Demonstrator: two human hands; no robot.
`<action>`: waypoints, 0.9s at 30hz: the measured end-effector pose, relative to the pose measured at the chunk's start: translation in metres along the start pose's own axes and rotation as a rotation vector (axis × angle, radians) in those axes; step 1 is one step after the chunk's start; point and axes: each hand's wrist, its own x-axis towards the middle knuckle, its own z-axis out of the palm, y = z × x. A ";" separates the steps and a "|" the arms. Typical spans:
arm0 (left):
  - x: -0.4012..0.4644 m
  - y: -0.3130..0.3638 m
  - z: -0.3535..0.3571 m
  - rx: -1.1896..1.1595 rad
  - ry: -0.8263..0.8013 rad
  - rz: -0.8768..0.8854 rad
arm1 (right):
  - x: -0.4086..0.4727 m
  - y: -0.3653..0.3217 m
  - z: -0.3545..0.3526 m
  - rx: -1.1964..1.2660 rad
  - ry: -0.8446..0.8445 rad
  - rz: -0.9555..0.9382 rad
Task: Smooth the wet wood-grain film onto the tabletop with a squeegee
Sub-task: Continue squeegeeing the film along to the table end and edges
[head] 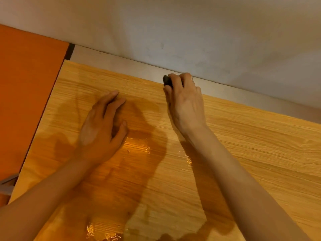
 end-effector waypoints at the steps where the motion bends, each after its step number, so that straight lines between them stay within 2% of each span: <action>1: 0.000 0.001 0.000 -0.006 0.006 -0.003 | -0.004 0.015 -0.008 -0.030 0.006 -0.013; 4: 0.000 0.002 0.000 -0.020 0.016 -0.001 | -0.018 0.062 -0.036 -0.067 0.027 0.151; 7: 0.000 0.001 0.000 -0.010 0.010 0.002 | -0.008 0.056 -0.034 -0.103 -0.004 0.262; 11: 0.000 0.001 -0.001 -0.007 -0.003 -0.022 | 0.030 -0.013 0.002 -0.108 -0.075 0.226; 14: 0.000 0.001 -0.001 0.014 0.008 -0.008 | 0.054 -0.049 0.023 -0.092 -0.150 0.125; 18: 0.000 0.002 -0.001 0.014 0.001 0.007 | 0.048 -0.012 0.002 0.034 -0.253 0.142; 22: 0.000 -0.002 0.001 0.001 -0.016 0.025 | 0.009 0.043 -0.037 -0.116 -0.142 0.341; 24: 0.001 -0.004 0.001 0.010 -0.019 0.015 | 0.009 0.037 -0.033 -0.154 -0.111 0.376; 27: 0.001 -0.004 0.000 -0.008 -0.014 0.024 | 0.033 -0.011 -0.003 -0.137 -0.141 0.324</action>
